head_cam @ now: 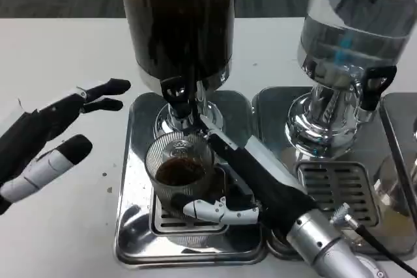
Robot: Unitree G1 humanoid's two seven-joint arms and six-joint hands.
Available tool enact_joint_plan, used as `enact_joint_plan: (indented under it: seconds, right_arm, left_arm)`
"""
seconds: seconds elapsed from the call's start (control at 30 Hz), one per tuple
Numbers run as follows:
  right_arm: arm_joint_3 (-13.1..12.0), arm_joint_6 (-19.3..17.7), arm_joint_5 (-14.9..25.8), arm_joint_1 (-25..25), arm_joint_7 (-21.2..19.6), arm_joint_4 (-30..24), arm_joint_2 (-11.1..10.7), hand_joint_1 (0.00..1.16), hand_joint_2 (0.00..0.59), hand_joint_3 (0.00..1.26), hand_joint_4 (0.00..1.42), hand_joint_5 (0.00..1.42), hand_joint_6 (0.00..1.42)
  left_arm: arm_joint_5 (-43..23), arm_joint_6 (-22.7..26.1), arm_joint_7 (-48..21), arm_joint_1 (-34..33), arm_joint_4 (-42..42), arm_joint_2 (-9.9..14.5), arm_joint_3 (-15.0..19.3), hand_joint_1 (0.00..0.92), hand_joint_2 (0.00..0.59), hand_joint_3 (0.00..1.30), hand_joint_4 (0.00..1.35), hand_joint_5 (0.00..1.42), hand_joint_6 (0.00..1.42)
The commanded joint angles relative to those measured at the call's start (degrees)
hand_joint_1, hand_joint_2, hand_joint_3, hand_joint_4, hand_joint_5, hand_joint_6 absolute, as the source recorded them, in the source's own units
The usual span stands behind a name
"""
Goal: Grasp the cup under the faucet to collect the drink, then remove the cup.
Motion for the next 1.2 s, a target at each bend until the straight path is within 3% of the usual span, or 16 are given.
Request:
enact_joint_plan:
  seconds: [0.03,0.63,0.77,1.2]
  right_arm:
    - [-0.3,-1.0,0.3,0.2,-1.2,0.7,0.4,0.66,0.176,0.0,0.0,0.0,0.0]
    - [0.5,-0.3,1.1,-0.5,0.3,2.1,0.4,0.66,0.178,0.0,0.0,0.0,0.0]
    - [0.8,1.0,-1.1,-0.2,-1.1,1.2,0.3,0.65,0.18,0.0,0.0,0.0,0.0]
    - [0.9,0.8,-0.4,0.4,-2.2,1.0,1.2,0.64,0.182,0.0,0.0,0.0,0.06]
  left_arm:
    - [-0.1,0.1,0.8,0.4,0.7,0.3,0.3,0.0,0.107,0.22,0.15,0.22,0.14]
    - [-0.4,0.1,0.1,0.5,1.3,1.0,0.5,0.0,0.103,0.22,0.16,0.22,0.14]
    - [-0.6,0.3,0.1,0.6,1.3,1.0,0.5,0.0,0.103,0.22,0.16,0.22,0.14]
    - [-0.8,0.7,0.2,1.1,1.1,1.3,0.7,0.0,0.114,0.22,0.17,0.23,0.15]
